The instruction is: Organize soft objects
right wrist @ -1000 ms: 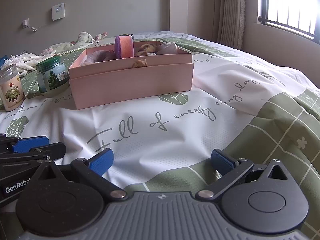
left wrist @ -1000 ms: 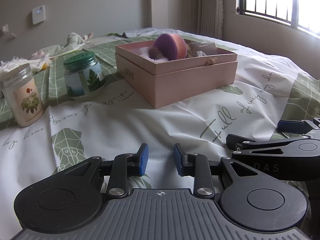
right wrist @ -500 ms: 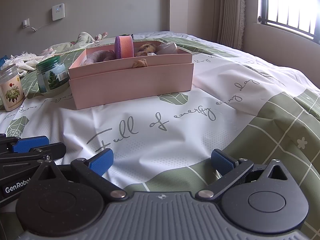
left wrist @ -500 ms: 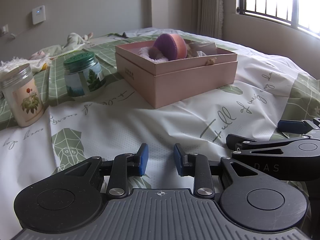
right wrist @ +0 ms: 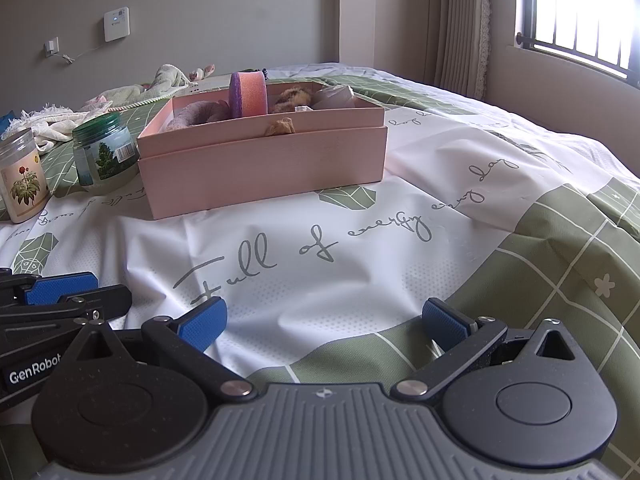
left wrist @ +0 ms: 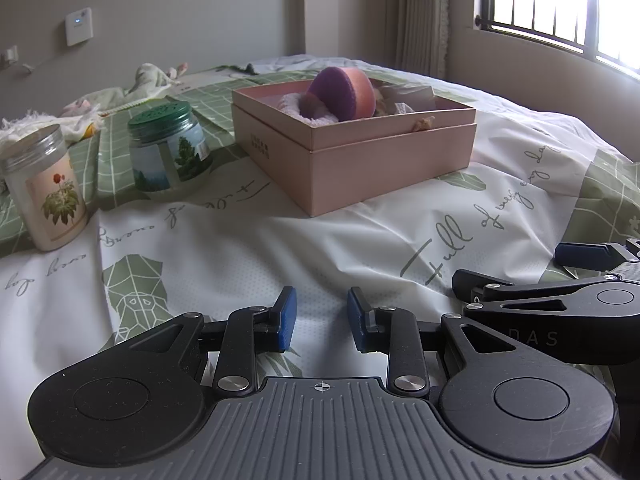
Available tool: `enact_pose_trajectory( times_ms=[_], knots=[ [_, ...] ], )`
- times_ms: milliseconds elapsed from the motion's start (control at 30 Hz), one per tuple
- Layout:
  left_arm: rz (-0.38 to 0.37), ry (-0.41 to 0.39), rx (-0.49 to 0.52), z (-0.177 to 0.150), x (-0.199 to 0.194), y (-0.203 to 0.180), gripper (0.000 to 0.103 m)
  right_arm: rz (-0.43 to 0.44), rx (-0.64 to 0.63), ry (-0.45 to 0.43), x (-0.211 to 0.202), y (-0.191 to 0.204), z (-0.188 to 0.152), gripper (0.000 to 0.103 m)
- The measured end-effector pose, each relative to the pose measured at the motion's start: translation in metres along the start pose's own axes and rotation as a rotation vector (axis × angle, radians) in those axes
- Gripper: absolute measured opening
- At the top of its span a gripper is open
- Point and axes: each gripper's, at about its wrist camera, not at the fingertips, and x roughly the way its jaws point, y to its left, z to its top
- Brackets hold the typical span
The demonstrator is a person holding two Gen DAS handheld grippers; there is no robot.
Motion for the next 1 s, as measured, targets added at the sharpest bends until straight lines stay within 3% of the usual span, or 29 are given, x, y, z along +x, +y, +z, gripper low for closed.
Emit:
enact_pose_trajectory(
  times_ms=[1000],
  knots=[
    [-0.018, -0.008, -0.017, -0.002, -0.0017, 0.0045, 0.03, -0.001, 0.001, 0.0, -0.0001, 0.0, -0.0003, 0.103]
  ],
)
